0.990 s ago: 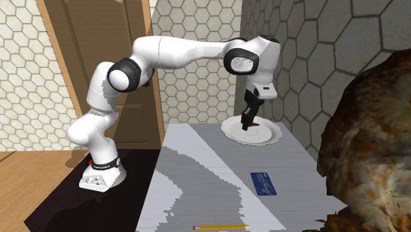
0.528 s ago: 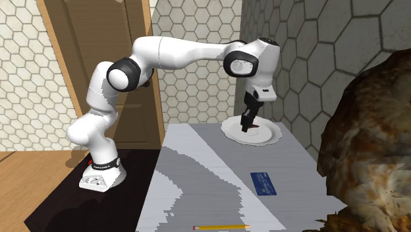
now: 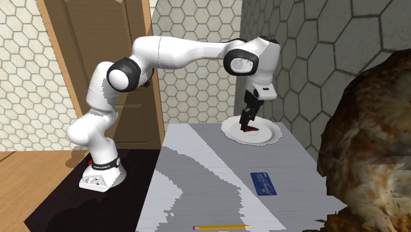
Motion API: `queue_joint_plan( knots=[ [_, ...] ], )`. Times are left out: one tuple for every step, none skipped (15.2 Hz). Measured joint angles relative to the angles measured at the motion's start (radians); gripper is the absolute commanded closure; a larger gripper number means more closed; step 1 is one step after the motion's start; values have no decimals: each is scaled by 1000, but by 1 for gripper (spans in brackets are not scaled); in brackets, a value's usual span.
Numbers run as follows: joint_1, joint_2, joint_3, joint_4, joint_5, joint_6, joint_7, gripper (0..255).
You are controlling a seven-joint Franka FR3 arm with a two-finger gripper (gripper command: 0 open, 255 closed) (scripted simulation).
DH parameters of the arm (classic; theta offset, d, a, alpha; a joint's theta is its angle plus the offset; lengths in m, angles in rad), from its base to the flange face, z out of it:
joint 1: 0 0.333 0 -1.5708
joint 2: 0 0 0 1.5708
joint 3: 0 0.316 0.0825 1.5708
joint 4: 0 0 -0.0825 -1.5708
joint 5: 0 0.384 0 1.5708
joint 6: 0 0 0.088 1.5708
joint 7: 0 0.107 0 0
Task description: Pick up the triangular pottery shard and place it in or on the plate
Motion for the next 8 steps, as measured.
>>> queue_joint_plan(
  knots=[
    [-3, 16, 0, 51, 0, -34, 2, 0],
    [-5, 29, 0, 105, 0, -74, 5, 0],
    [-6, 55, 1, 177, 0, -120, 10, 0],
    [-8, 73, 1, 221, 1, -146, 12, 0],
    [-10, 83, 1, 244, 1, -160, 12, 0],
    [-11, 84, 1, 248, 1, -163, 12, 0],
    [-11, 84, 1, 249, 1, -165, 12, 0],
    [-11, 85, 1, 250, 1, -166, 12, 0]
  ],
)
